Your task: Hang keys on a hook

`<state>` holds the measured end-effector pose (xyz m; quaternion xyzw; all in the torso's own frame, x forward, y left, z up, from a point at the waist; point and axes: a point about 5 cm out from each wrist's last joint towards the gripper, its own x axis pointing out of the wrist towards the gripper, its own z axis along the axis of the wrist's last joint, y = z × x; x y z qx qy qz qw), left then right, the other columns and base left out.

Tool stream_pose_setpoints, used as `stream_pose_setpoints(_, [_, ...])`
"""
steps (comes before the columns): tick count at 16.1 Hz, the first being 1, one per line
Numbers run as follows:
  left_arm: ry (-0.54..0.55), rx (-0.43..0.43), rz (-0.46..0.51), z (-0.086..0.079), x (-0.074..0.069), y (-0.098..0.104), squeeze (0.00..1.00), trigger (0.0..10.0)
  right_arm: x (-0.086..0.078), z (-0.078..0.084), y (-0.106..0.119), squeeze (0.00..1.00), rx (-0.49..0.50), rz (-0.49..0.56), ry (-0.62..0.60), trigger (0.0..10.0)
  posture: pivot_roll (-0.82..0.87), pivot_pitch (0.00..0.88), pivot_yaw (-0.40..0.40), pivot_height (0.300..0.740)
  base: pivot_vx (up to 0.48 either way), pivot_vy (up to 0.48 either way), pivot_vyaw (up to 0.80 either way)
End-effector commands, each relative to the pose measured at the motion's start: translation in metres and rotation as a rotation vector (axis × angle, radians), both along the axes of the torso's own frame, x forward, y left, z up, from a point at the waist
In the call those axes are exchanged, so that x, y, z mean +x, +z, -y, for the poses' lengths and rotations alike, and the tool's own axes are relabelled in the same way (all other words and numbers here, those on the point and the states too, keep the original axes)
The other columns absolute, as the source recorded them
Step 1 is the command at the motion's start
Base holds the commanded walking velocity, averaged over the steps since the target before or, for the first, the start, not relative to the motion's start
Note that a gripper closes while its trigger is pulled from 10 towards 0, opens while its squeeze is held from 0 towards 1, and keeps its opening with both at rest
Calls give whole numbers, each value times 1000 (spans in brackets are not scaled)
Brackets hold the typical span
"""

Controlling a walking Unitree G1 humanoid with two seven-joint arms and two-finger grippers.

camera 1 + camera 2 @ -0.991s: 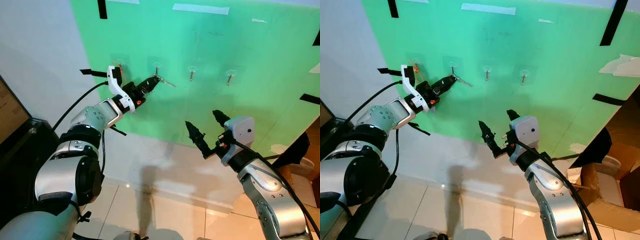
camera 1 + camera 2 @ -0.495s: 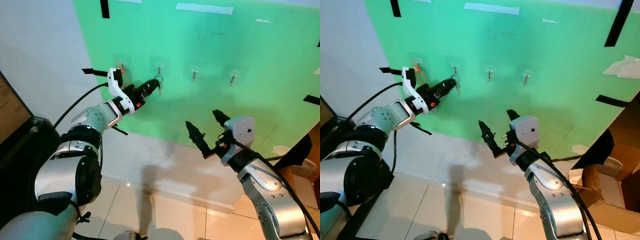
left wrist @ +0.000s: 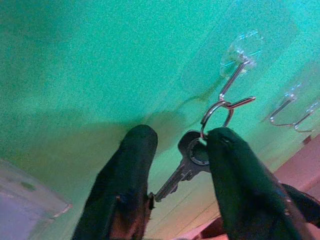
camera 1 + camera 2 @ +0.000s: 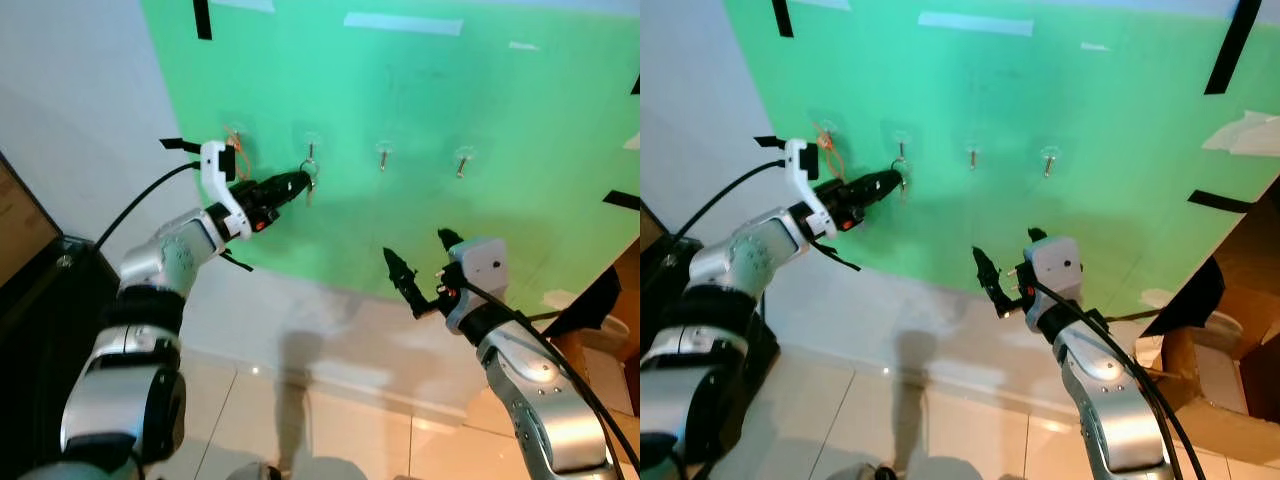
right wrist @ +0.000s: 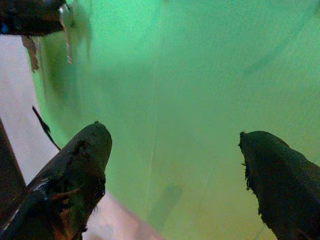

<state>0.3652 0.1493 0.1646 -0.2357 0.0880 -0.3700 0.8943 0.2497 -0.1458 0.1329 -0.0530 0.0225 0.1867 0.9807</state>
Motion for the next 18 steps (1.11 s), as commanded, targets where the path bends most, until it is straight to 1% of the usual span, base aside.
stream_pose_setpoints(1, [50,100,-84,-11,-12,-22,1000,10000,-1,-1,-4,0,-26,-11,0,10000,-196,0,27,740,0,0,0])
stream_pose_setpoints(2, [56,100,-82,-12,-13,-22,1000,10000,-1,-1,-5,0,-32,-13,1,10000,-196,0,27,740,0,0,0])
stream_pose_setpoints(4, [51,129,-52,-16,-30,-21,1000,10000,-2,-7,-10,0,-23,-32,6,10000,-179,0,20,740,0,0,0])
stream_pose_setpoints(5, [44,143,-55,-16,-36,-23,1000,10000,-2,-10,-11,0,-20,-35,10,10000,-174,0,22,740,0,0,0])
stream_pose_setpoints(6, [49,153,-59,-15,-39,-25,1000,10000,-2,-13,-12,0,-15,-37,13,10000,-172,0,27,740,0,0,0])
stream_pose_setpoints(9, [59,171,-45,-13,-40,-23,1000,10000,-3,-15,-12,0,-13,-37,8,10000,-172,0,38,740,0,0,0])
stream_pose_setpoints(10, [80,198,-8,-12,-41,-19,1000,10000,-4,-14,-12,0,-6,-34,-12,10000,-174,0,54,740,0,0,0])
stream_pose_setpoints(11, [83,256,25,-11,-43,-17,1000,10000,-5,-13,-13,0,-5,-34,-29,10000,-174,0,55,740,0,0,0])
stream_pose_setpoints(12, [83,256,25,-11,-43,-17,1000,10000,-5,-13,-13,0,-5,-34,-29,10000,-174,0,55,740,0,0,0])
stream_pose_setpoints(13, [77,326,76,-9,-46,-18,1000,10000,-5,-9,-15,0,-16,-37,-56,10000,-175,0,49,740,0,0,0])
stream_pose_setpoints(16, [91,392,127,-5,-52,-18,1000,10000,-4,-2,-16,0,-38,-40,-101,10000,-172,0,41,740,0,0,800])
stream_pose_setpoints(17, [132,470,148,-6,-57,-20,1000,10000,-3,1,-17,0,-53,-48,-108,10000,-171,0,31,740,0,0,800])
stream_pose_setpoints(18, [153,505,161,-7,-59,-20,1000,10000,-3,2,-17,0,-57,-51,-108,10000,-170,0,27,740,0,0,800])
